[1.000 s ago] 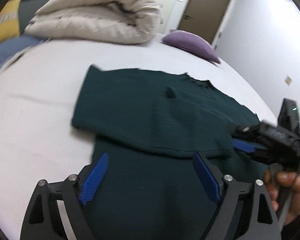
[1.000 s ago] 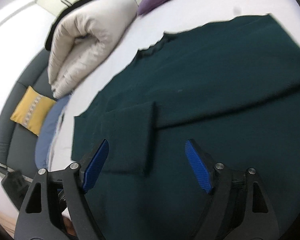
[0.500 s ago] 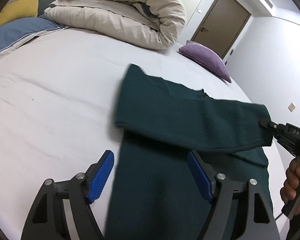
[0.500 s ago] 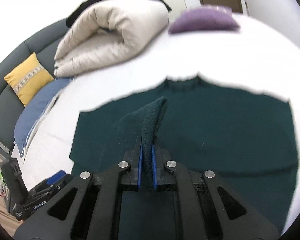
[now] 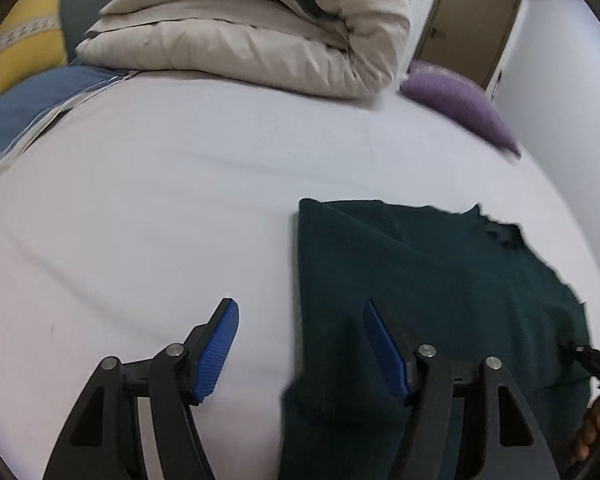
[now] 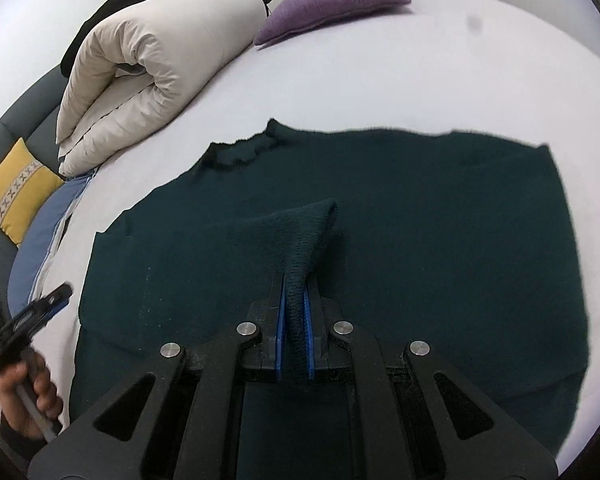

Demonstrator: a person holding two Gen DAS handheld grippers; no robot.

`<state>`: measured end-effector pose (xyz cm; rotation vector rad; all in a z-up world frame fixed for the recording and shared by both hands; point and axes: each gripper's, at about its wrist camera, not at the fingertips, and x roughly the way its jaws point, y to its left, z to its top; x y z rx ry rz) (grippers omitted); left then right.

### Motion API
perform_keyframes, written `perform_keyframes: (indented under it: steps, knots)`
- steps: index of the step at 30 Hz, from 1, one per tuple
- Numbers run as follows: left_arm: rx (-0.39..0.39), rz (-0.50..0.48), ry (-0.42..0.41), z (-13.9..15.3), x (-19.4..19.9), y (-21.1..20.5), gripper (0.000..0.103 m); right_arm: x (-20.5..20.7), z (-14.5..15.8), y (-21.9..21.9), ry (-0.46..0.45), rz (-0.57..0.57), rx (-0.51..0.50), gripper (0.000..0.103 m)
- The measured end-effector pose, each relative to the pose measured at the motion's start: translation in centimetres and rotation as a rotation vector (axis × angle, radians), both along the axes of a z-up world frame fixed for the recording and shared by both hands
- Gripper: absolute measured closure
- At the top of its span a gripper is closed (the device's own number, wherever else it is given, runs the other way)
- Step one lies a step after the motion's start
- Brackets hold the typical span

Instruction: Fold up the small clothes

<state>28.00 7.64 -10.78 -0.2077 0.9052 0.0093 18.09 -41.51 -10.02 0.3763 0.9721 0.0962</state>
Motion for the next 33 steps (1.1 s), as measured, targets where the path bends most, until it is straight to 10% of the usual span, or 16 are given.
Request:
perform_keyframes:
  steps: [10,33]
  knots:
    - [0.104,-0.044,0.03,-2.5,4.7,-1.3,0.093,-1.0,-1.5,0.3,0.01,0.01,-0.014,0.096]
    - [0.227,-0.144,-0.029,-2.5,-0.8,-3.7,0.085,-0.3,-2.7,-0.9,0.029,-0.053,0.037,0.099]
